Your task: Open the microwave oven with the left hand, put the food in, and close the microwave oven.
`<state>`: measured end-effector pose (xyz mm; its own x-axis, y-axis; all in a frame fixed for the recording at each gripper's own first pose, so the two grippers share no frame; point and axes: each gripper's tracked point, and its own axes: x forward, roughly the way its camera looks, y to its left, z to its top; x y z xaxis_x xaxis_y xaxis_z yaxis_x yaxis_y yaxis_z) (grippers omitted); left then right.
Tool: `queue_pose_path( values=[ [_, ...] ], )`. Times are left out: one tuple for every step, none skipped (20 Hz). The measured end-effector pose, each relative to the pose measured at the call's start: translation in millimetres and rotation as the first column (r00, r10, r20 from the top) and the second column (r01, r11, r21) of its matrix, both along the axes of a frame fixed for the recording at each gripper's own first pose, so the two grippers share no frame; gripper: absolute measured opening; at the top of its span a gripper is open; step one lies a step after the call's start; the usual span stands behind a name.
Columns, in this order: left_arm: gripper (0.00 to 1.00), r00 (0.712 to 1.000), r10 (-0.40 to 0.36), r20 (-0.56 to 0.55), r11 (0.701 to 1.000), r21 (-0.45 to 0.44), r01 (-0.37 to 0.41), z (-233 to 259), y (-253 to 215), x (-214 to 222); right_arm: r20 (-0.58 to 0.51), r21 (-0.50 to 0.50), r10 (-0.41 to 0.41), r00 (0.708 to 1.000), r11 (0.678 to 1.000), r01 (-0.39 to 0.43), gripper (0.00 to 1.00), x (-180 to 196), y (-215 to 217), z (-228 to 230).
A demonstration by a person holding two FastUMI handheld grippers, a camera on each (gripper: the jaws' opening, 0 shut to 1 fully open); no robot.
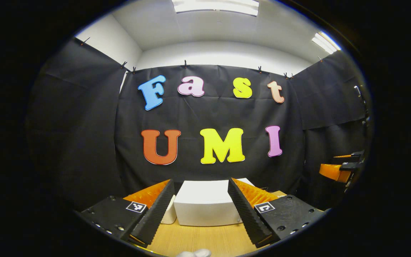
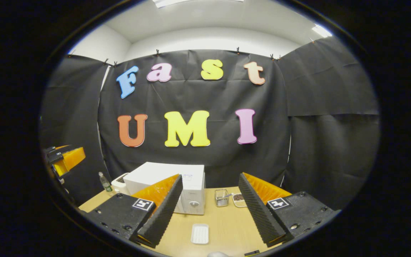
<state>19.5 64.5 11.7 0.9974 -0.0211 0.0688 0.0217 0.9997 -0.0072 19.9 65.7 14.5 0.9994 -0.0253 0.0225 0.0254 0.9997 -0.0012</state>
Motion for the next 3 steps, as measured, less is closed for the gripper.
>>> queue_pose_path(
  values=[
    [0.83, 1.0, 0.003, -0.003, 1.0, -0.003, -0.003, -2.6, 1.6, -1.2, -0.001, -0.005, 0.001, 1.0, 1.0, -0.001, 0.92, 0.4, 1.3, 1.7],
    [0.83, 1.0, 0.0, -0.005, 1.0, -0.006, 0.0, -2.5, 1.0, -1.8, 0.006, -0.007, 0.003, 1.0, 1.0, -0.003, 0.92, -1.5, 2.3, 3.1],
    [0.83, 1.0, 0.001, -0.004, 1.0, -0.005, -0.001, -0.8, 1.4, -1.7, 0.01, -0.009, 0.004, 1.0, 1.0, -0.004, 0.92, -2.8, 3.4, 5.6]
  ],
)
